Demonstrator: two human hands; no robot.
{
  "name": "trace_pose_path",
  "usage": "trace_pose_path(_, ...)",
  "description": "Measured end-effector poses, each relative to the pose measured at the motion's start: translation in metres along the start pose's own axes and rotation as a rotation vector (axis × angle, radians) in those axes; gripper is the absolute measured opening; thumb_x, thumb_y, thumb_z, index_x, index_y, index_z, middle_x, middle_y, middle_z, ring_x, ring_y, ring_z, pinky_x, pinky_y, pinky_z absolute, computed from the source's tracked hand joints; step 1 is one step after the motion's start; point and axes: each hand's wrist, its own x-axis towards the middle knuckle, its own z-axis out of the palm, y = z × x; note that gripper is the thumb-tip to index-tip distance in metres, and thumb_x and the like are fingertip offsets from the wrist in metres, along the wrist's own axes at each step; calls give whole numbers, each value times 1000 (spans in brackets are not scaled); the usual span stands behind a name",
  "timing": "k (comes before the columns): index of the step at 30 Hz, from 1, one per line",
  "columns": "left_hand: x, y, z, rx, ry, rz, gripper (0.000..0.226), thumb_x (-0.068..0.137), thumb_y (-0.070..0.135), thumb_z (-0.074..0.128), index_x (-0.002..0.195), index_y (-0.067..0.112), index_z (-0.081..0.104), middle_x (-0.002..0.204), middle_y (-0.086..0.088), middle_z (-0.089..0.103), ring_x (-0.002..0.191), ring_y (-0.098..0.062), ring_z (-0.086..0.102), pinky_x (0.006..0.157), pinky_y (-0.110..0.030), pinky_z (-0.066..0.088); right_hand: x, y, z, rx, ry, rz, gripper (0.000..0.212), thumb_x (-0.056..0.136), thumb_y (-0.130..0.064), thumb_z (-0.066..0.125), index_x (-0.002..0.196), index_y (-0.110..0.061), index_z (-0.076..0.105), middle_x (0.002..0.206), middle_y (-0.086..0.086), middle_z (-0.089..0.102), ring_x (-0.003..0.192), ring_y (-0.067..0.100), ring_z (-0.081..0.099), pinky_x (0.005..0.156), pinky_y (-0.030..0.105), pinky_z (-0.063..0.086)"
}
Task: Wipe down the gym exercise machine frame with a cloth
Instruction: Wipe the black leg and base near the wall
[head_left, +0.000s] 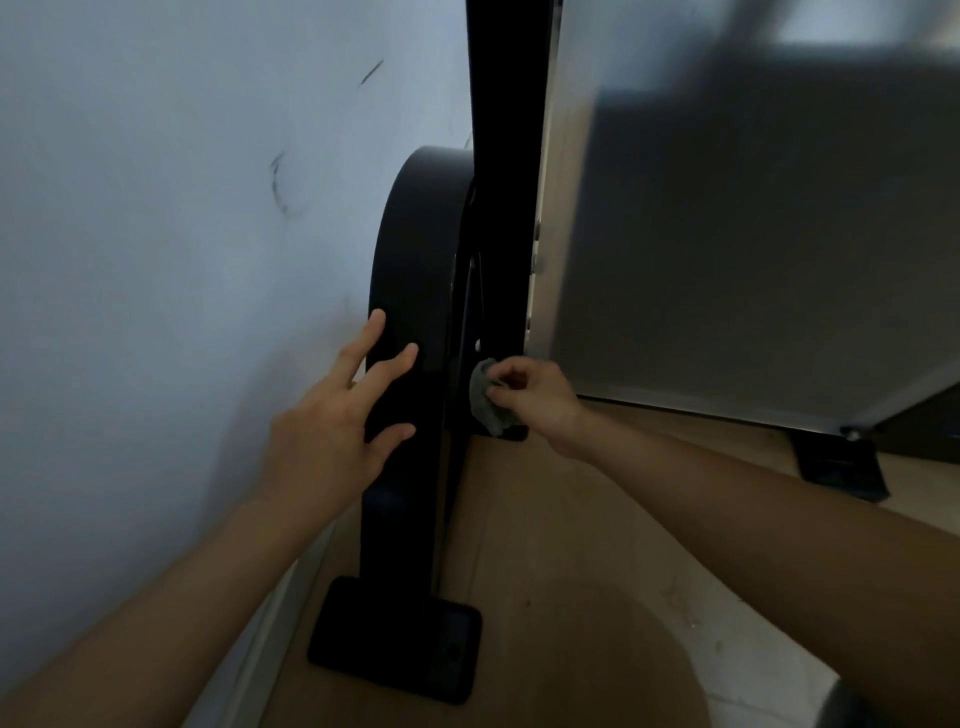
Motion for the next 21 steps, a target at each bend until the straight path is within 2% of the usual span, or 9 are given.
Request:
trace_pose_path(2, 0, -1, 1, -8, 3, 8, 80, 77, 33, 86, 146, 35, 46, 166, 11, 21, 70, -17, 66, 47, -29, 52, 8, -3, -3, -241, -83, -207, 15, 89, -3, 70, 99, -14, 70, 100, 0, 67, 93, 9, 61, 79, 12, 47)
trace_pose_path(4, -1, -2, 1, -11, 4, 14, 79, 79, 34, 84, 148, 35, 45, 167, 12, 19, 73, -17, 68, 48, -31, 53, 19, 4, -2, -493, -155, -377, 14, 89, -4, 69, 102, -10, 71, 104, 3, 69, 95, 11, 61, 83, 19, 46)
trace_pose_path(6, -1, -5, 3, -19, 2, 24, 78, 81, 33, 81, 149, 34, 43, 167, 13, 17, 81, -19, 70, 51, -35, 56, 26, 21, 5, -723, -241, -460, 16, 89, -8, 68, 104, -13, 71, 110, 6, 69, 99, 20, 64, 82, 25, 44)
trace_pose_path(8, -1, -6, 5, -30, -9, 25, 78, 82, 32, 79, 150, 33, 42, 167, 15, 13, 94, -22, 71, 56, -40, 60, 27, 43, 16, -843, -327, -485, 21, 89, -8, 66, 107, -16, 70, 117, 10, 67, 107, 29, 63, 83, 29, 45)
trace_pose_path(11, -1, -8, 8, -56, -9, 17, 77, 81, 28, 81, 148, 31, 44, 167, 17, 12, 98, -23, 71, 60, -43, 61, 24, 68, 30, -1002, -378, -595, 35, 94, -8, 59, 128, -17, 63, 135, 12, 60, 119, 32, 55, 90, 35, 45)
trace_pose_path(13, 0, -7, 7, -80, -8, 16, 76, 80, 26, 81, 148, 30, 46, 167, 16, 14, 92, -23, 71, 59, -44, 61, 27, 77, 33, -1110, -366, -754, 52, 94, -9, 60, 144, -21, 52, 143, 6, 57, 129, 31, 50, 100, 39, 43)
trace_pose_path(15, 0, -8, 6, -90, -1, 26, 75, 80, 26, 81, 146, 29, 47, 167, 14, 16, 93, -23, 71, 59, -43, 61, 28, 79, 30, -1229, -408, -866, 64, 92, -13, 63, 151, -24, 42, 149, 5, 52, 138, 31, 43, 112, 42, 35)
trace_pose_path(18, 0, -6, 6, -78, 0, 25, 75, 79, 26, 82, 146, 28, 48, 167, 13, 17, 97, -21, 69, 60, -42, 62, 32, 75, 23, -1353, -508, -803, 73, 92, -29, 56, 158, -32, 24, 161, 2, 33, 150, 28, 23, 121, 46, 13)
trace_pose_path(21, 0, -5, 5, -78, -3, 30, 75, 79, 23, 82, 146, 25, 49, 167, 10, 18, 103, -22, 69, 61, -43, 62, 45, 66, 22, -1374, -502, -712, 82, 90, -39, 58, 159, -35, 14, 165, -1, 24, 150, 25, 18, 122, 43, 11)
